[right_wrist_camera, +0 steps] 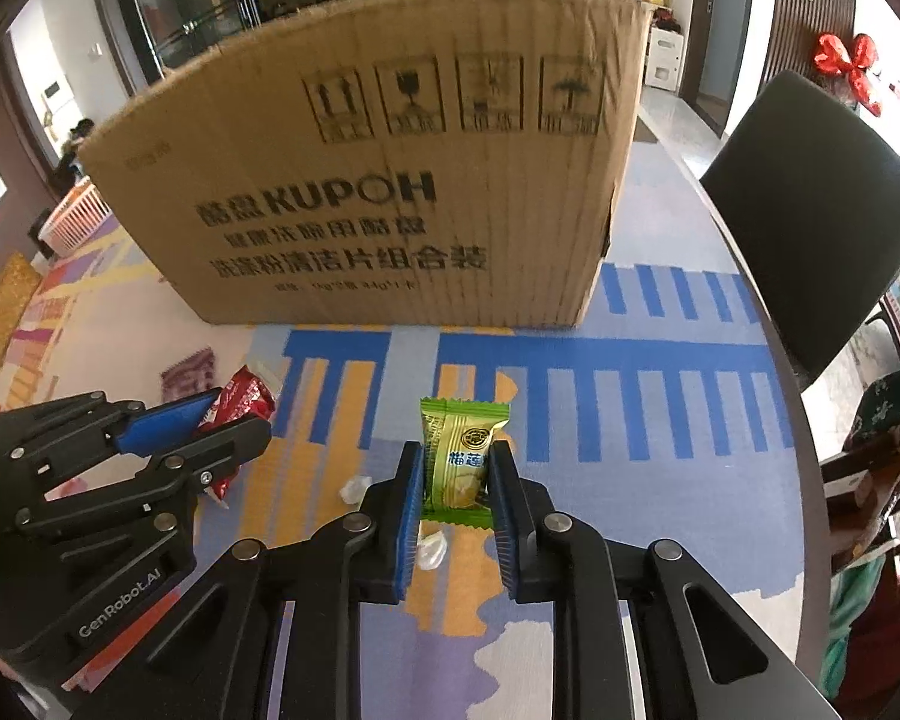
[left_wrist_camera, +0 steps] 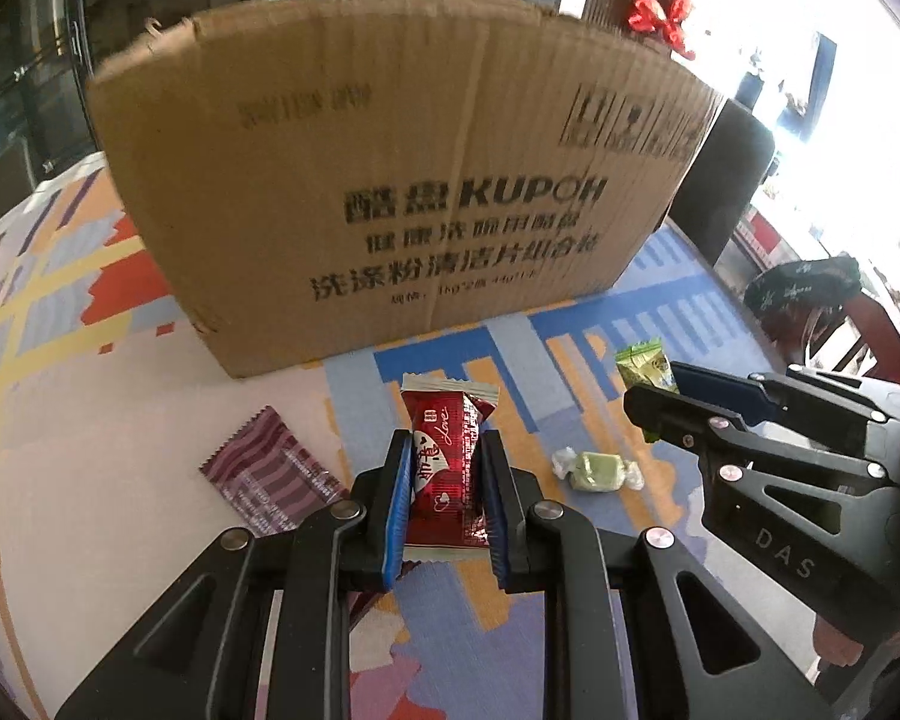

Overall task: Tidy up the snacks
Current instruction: 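Carry both snacks over the box and open both tools to drop them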

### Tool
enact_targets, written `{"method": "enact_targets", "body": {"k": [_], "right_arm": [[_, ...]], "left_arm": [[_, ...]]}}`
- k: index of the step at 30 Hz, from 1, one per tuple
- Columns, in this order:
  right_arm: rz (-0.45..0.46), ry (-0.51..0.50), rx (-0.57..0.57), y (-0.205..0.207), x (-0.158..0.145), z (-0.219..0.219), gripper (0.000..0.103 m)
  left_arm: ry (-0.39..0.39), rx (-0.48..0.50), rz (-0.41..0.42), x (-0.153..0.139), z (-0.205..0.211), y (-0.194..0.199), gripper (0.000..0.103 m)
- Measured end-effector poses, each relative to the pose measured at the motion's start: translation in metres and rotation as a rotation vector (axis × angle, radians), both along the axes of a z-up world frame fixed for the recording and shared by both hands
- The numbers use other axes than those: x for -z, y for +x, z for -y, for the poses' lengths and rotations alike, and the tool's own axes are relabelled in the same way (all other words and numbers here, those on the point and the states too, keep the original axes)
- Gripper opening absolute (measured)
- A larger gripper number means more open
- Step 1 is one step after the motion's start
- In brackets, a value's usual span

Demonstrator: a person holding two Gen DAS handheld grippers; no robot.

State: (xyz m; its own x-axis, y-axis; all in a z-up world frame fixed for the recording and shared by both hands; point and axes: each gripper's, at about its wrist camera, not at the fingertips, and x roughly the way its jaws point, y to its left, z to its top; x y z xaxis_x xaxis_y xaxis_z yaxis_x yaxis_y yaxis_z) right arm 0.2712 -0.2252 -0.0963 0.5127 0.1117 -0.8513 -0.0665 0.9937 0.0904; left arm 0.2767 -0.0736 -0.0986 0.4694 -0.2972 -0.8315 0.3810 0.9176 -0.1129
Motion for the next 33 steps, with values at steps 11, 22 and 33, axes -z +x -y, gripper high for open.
{"method": "enact_targets", "body": {"k": [11, 22, 33], "right_arm": [[0.096, 0.011, -0.011, -0.021, -0.044, -0.008, 0.023], [0.207, 0.021, -0.021, -0.04, -0.099, -0.01, 0.023], [0.301, 0.044, -0.023, -0.033, -0.143, -0.017, 0.023]], "left_arm": [[-0.03, -0.018, 0.088, -0.051, -0.011, -0.025, 0.023], [-0.057, -0.031, 0.184, -0.102, -0.015, -0.039, 0.023], [-0.063, -0.056, 0.274, -0.145, -0.022, -0.025, 0.023]]}}
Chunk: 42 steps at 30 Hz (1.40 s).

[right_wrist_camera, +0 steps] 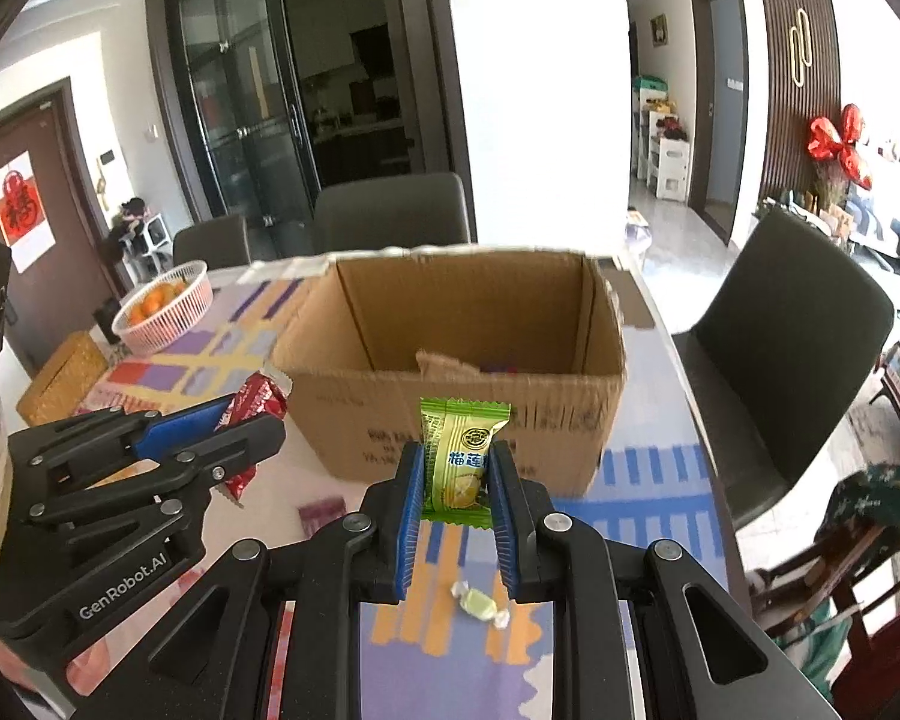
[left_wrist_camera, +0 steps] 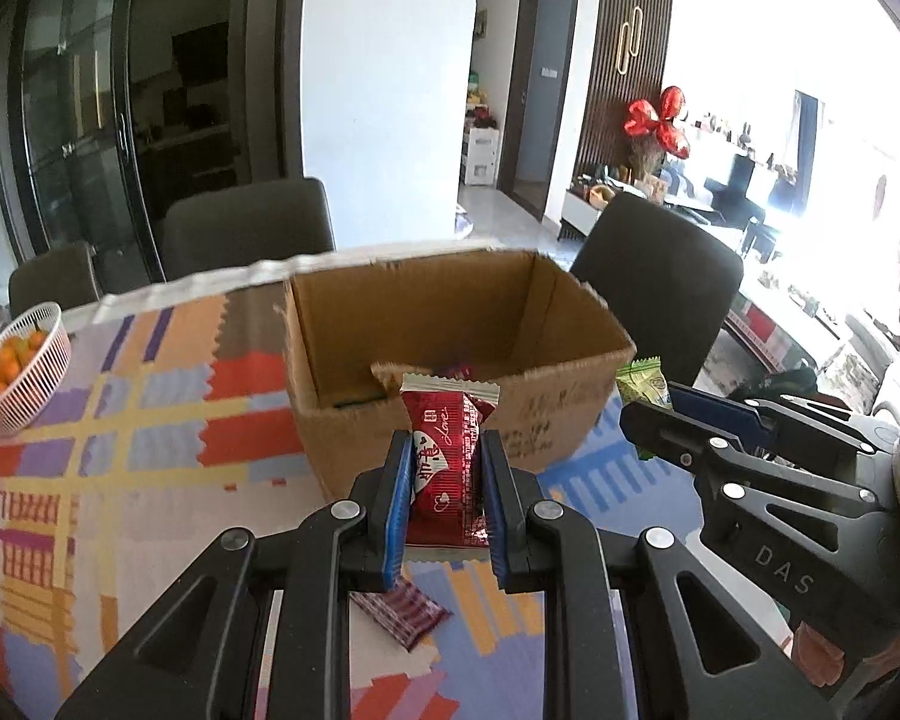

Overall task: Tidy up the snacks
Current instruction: 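Carry both snacks over the box and open both tools to drop them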

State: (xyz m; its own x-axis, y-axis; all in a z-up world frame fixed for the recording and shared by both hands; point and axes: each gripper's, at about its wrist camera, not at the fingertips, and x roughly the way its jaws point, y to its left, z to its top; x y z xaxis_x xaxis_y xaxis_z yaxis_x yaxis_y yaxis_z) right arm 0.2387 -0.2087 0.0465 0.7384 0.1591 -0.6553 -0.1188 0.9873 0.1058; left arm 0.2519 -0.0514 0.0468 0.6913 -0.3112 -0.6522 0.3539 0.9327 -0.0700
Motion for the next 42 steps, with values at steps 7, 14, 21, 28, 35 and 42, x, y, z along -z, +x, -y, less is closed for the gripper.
{"method": "enact_targets", "body": {"k": [7, 14, 21, 28, 35, 42], "right_arm": [[0.025, 0.036, -0.002, 0.017, -0.021, 0.0, 0.023], [0.037, 0.045, 0.004, 0.037, -0.033, 0.004, 0.023], [0.038, 0.03, 0.008, 0.058, -0.038, 0.004, 0.023], [0.027, 0.017, 0.001, 0.079, -0.032, 0.002, 0.023], [-0.004, 0.01, 0.002, 0.103, -0.017, 0.006, 0.023], [-0.023, 0.005, 0.005, 0.117, -0.005, 0.007, 0.023]], "left_arm": [[-0.008, -0.004, 0.039, -0.022, 0.001, 0.013, 0.023], [0.0, -0.01, 0.062, -0.035, 0.002, 0.033, 0.023], [0.005, -0.023, 0.049, -0.033, 0.003, 0.057, 0.023], [0.007, -0.028, 0.019, -0.019, 0.007, 0.081, 0.023], [0.018, -0.036, -0.015, -0.003, 0.011, 0.103, 0.023], [0.048, -0.045, -0.009, 0.002, 0.013, 0.109, 0.033]]}}
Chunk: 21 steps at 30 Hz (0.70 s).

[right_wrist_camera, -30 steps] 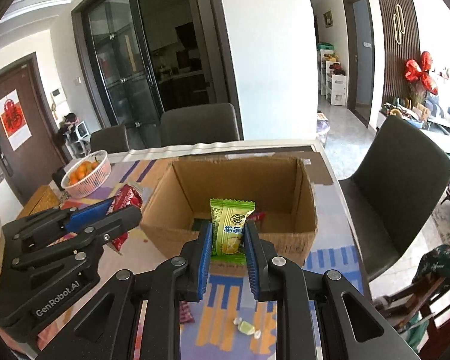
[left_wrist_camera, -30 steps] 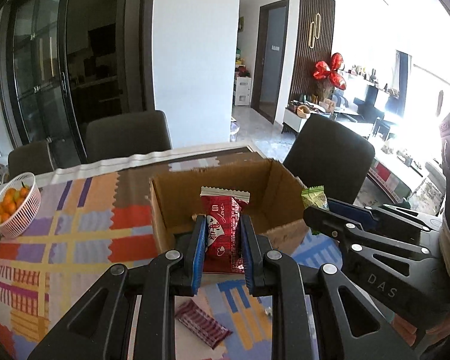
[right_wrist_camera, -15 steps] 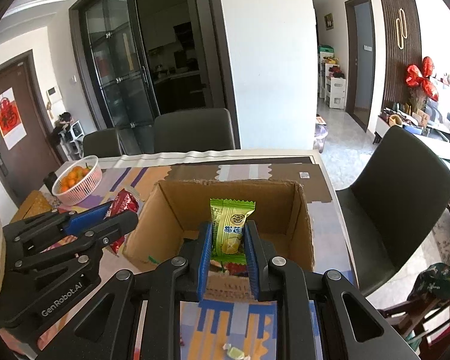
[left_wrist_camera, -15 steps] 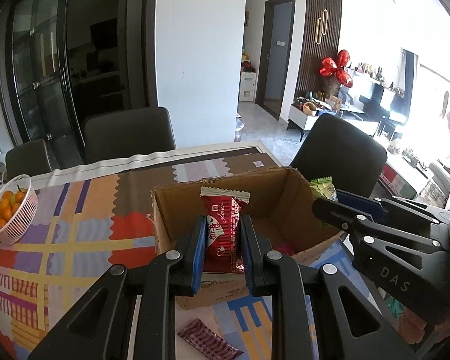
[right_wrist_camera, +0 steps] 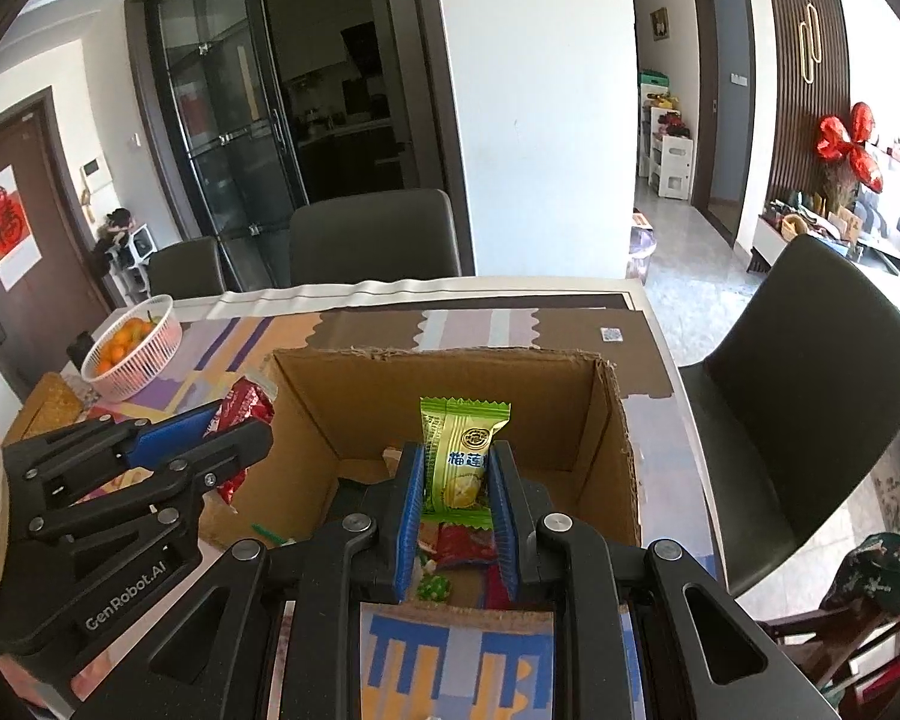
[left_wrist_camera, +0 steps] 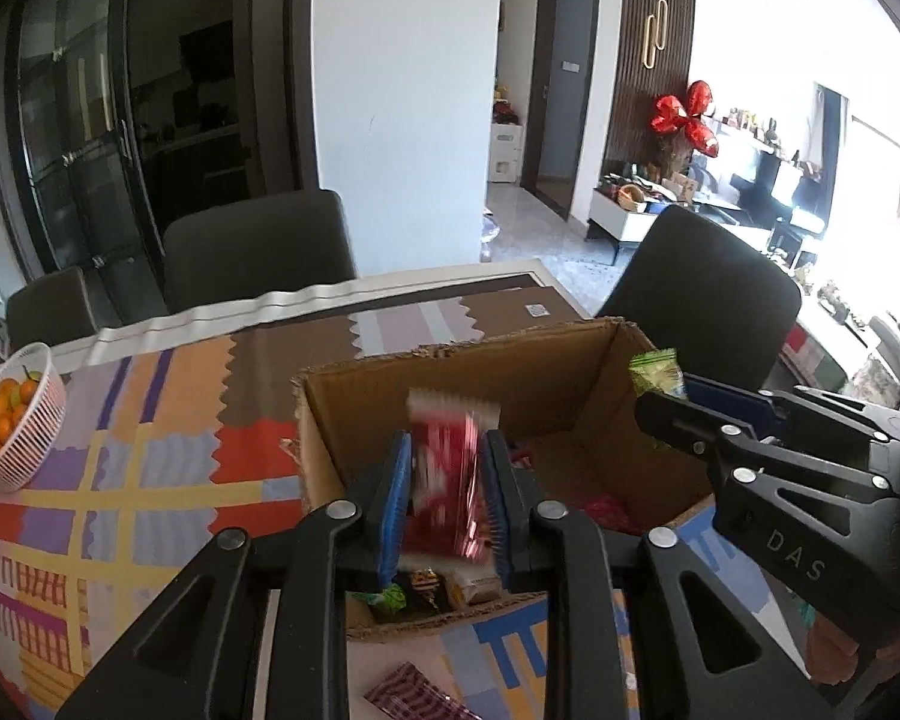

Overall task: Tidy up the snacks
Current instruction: 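Carry both snacks over the box and open both tools to drop them, then move both tools toward the white-green candy and maroon striped bar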

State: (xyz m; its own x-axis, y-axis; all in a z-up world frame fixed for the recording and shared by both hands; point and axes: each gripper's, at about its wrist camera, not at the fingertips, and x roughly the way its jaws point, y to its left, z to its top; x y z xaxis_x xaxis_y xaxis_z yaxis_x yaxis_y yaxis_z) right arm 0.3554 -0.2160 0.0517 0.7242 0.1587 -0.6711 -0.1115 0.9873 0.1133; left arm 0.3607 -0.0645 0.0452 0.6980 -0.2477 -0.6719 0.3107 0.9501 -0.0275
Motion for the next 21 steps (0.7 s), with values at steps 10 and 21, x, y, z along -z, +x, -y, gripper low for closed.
{"method": "enact_targets", "body": {"k": [10, 21], "right_arm": [[0.013, -0.004, 0.036, -0.014, 0.001, 0.004, 0.047], [0.045, -0.064, 0.022, -0.063, -0.008, -0.004, 0.053]], "left_arm": [[-0.004, -0.055, 0.002, -0.003, -0.012, -0.026, 0.053], [0.005, -0.074, -0.022, 0.002, -0.02, -0.073, 0.058]]}}
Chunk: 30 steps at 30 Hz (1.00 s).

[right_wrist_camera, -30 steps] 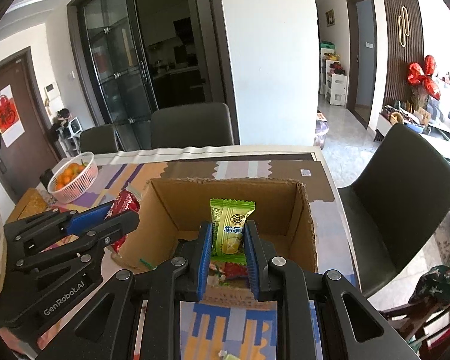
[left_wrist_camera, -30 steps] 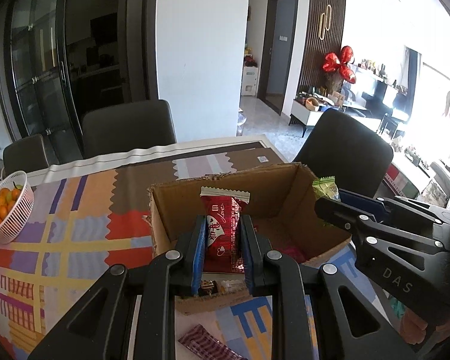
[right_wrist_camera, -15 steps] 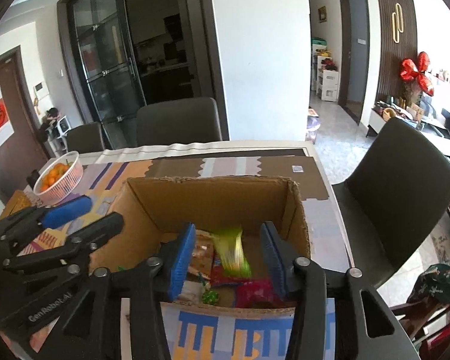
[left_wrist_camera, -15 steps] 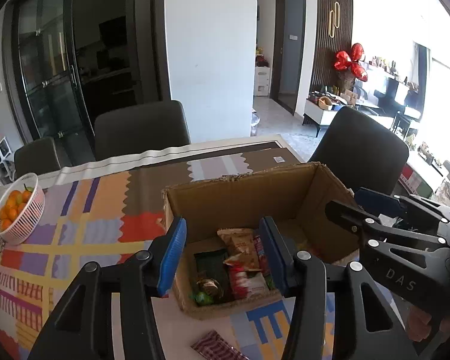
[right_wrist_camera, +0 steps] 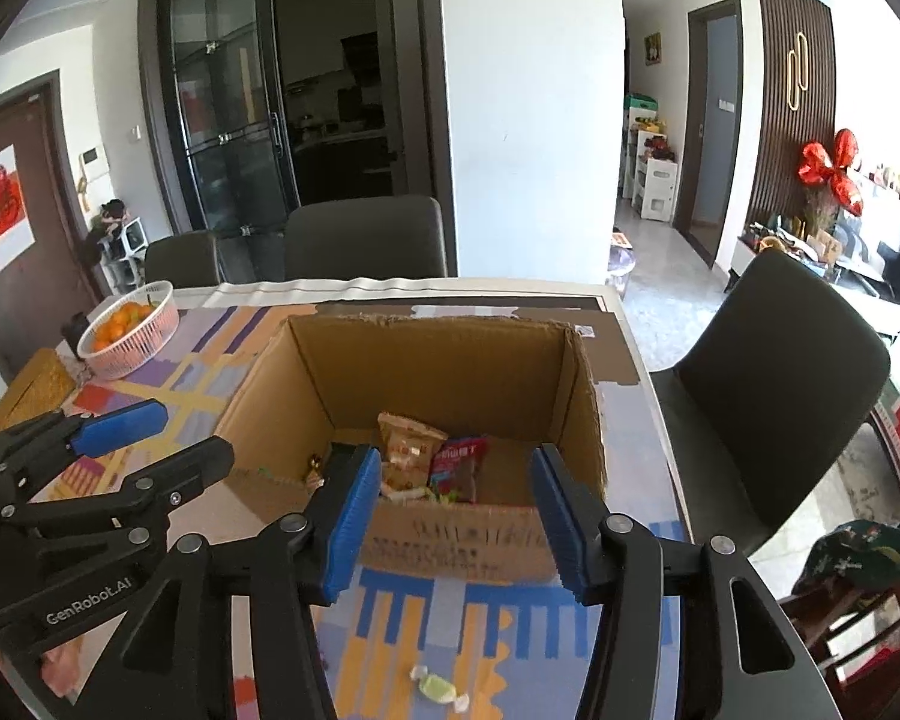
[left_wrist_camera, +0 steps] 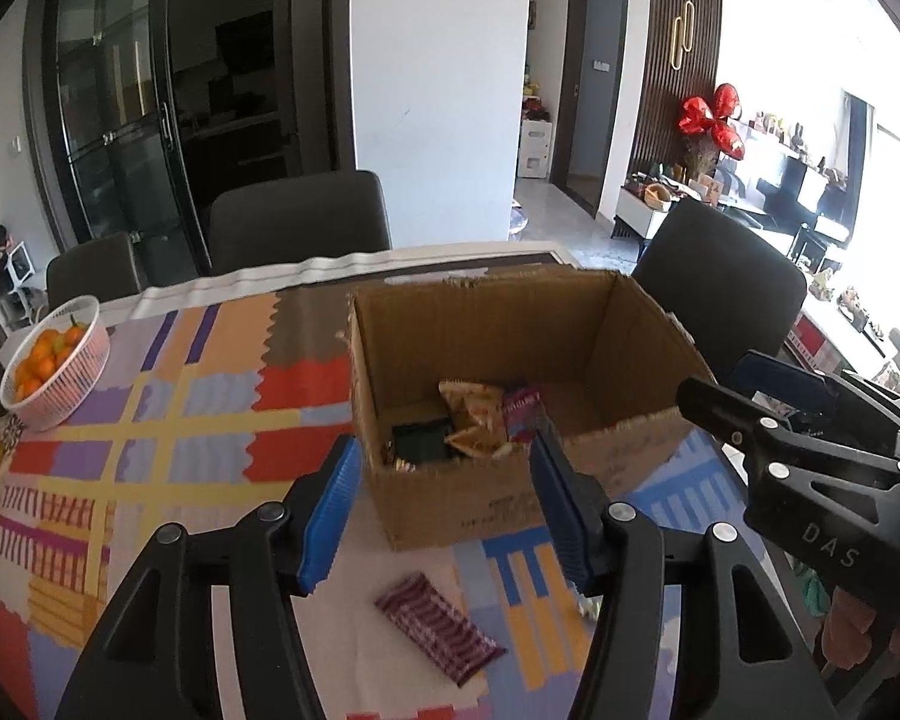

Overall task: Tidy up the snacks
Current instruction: 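Move both tools toward the white-green candy and maroon striped bar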

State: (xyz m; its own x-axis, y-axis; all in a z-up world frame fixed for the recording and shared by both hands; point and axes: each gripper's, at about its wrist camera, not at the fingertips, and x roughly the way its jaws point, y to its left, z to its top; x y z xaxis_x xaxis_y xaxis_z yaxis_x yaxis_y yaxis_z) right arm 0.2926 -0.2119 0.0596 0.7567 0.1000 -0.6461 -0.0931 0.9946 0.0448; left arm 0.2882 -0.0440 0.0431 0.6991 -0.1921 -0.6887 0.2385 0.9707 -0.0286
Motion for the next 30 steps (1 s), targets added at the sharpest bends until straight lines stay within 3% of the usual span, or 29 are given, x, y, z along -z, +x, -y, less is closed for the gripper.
{"method": "enact_targets", "body": {"k": [11, 21, 30], "right_arm": [[-0.079, 0.024, 0.024, -0.039, 0.025, 0.001, 0.053], [-0.21, 0.056, 0.004, -0.059, 0.077, -0.003, 0.054], [-0.325, -0.009, -0.052, -0.062, 0.127, -0.01, 0.053]], "left_arm": [[0.055, -0.023, -0.034, 0.027, -0.003, -0.041, 0.061], [0.048, -0.03, -0.13, 0.072, -0.006, -0.062, 0.061], [0.049, -0.03, -0.205, 0.118, -0.004, -0.066, 0.061]]}}
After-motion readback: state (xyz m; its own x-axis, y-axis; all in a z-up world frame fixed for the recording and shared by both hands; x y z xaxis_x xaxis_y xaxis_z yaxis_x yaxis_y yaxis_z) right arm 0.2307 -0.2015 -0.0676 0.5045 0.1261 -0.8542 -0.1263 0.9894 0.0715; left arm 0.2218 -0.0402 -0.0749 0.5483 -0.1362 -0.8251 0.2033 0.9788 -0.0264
